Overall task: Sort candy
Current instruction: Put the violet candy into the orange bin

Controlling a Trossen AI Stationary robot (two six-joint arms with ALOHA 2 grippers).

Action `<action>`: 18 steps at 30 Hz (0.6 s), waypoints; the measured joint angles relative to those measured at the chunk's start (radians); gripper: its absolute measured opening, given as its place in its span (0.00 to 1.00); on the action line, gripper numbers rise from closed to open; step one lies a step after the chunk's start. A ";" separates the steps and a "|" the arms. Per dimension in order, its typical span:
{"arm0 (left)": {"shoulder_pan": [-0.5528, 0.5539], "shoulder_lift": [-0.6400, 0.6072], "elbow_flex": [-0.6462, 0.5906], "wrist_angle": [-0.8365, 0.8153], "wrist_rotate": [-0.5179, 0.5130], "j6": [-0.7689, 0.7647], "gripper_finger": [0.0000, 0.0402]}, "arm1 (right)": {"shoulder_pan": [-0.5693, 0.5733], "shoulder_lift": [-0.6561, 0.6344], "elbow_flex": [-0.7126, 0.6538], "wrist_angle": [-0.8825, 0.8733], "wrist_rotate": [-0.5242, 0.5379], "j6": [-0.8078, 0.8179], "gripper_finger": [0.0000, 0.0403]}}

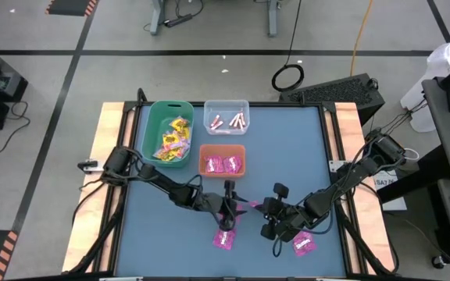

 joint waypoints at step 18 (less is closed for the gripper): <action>0.015 -0.048 0.000 -0.003 0.040 0.029 0.01 | 0.000 -0.013 0.001 0.009 0.005 -0.012 0.00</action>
